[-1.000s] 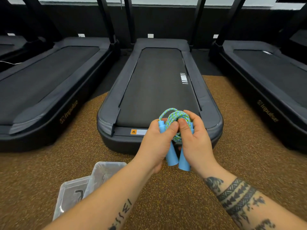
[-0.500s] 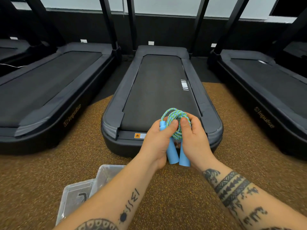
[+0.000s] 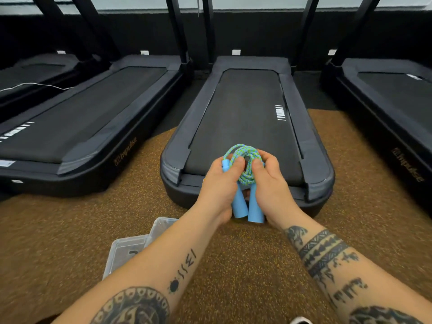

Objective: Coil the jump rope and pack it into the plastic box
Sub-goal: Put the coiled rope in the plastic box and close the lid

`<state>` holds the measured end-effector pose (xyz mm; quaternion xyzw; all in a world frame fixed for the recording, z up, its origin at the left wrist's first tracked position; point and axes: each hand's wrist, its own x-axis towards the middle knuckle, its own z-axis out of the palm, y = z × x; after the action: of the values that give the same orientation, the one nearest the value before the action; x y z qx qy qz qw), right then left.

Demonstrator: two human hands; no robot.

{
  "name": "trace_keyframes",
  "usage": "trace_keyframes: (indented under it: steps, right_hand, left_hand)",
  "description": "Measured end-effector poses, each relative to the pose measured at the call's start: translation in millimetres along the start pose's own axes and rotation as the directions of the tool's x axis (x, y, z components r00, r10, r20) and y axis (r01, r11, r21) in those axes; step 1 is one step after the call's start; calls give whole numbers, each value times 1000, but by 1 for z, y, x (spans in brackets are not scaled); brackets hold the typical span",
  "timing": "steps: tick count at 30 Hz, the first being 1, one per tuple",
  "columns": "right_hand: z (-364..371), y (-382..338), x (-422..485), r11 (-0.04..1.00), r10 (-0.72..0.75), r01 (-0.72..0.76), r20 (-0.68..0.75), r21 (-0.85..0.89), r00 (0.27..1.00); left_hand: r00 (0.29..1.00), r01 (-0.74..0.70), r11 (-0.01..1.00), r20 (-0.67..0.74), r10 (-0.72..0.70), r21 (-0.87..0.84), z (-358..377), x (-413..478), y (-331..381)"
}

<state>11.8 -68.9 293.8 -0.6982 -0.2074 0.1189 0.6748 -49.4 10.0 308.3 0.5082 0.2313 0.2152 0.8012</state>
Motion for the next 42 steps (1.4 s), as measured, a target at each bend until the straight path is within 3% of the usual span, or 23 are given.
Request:
trace_keyframes:
  steps: [5,11,18,24,33,37,42]
  right_hand:
    - [21,1,14,999,-34,32,45,44,998]
    - [93,40,14,993,67,-80,148,84,987]
    - [193,127,-6,956,282,-292,178,34,943]
    - [234,211,-24,879,474,-475,181,-41,862]
    - [267,317,-29,696,717,-718,57,1,695]
    - [286,354,-29,630,776,-776,-40,3,630]
    - [289,382,-25,614,783,-788,-91,-49,616]
  left_hand:
    - [997,-33,999,-67,35,23,-15,16,7]
    - [982,-44,989,-173,68,141,-97,34,-7]
    - [952,148,966,-295,-81,213,-208,57,-51]
    - [891,350,910,-380,-250,222,-276,71,-118]
    - [774,553,813,-475,-420,182,-337,107,-223]
    - [777,575,741,-513,-364,346,-348,117,-255]
    - [780,598,651,-528,-338,467,-359,125,-283]
